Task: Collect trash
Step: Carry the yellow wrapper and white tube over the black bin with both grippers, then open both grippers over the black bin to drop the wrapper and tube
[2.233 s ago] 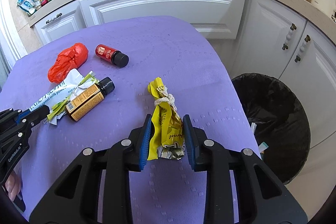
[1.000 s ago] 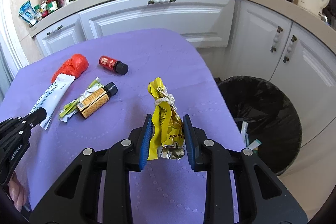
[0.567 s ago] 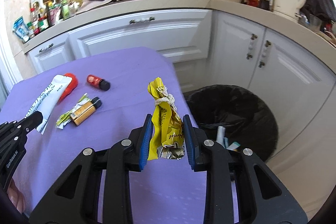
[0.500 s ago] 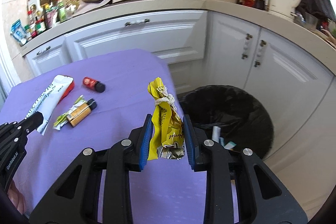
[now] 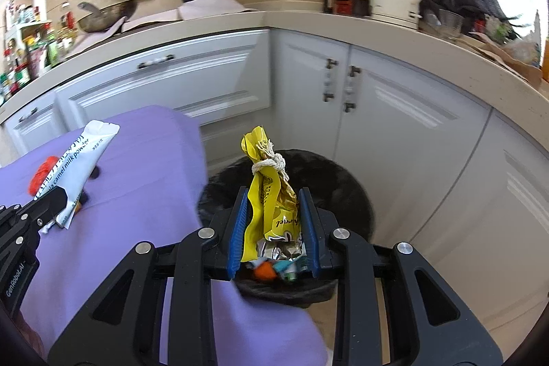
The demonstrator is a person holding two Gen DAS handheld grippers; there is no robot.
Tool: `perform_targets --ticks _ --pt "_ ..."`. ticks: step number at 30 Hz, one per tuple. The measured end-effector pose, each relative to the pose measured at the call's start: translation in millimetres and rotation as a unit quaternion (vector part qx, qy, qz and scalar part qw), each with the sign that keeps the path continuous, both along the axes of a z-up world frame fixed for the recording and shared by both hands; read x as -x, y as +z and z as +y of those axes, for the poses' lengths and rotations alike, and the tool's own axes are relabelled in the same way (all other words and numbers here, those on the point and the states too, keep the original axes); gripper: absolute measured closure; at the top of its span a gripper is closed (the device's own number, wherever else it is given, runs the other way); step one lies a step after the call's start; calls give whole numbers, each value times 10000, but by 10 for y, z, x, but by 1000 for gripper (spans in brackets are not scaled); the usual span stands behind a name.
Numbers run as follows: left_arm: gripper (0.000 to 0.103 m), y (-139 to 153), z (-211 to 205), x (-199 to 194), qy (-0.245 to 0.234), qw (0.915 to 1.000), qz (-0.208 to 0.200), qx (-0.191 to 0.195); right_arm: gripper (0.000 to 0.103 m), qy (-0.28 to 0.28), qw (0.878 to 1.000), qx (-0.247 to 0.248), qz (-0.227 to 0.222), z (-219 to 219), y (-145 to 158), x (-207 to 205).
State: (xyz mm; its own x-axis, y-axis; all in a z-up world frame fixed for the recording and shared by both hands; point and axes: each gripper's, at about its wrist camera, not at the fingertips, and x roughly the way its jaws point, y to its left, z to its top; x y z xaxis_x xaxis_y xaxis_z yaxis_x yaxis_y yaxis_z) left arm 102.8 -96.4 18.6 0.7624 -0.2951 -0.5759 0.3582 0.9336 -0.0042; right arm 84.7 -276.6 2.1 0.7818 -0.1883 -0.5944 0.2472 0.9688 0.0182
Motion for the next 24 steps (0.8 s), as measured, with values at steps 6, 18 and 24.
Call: perform_targets --ticks 6,18,24 --pt "99 -64 -354 -78 -171 9998 61 -42 75 -238 9997 -42 -35 -287 -28 4" --pt "99 -201 -824 -239 -304 9993 163 -168 75 -426 9989 -183 -36 -599 -153 -131" --pt "99 -300 -995 -385 -243 9991 240 -238 75 -510 9983 -272 15 -718 -276 -222"
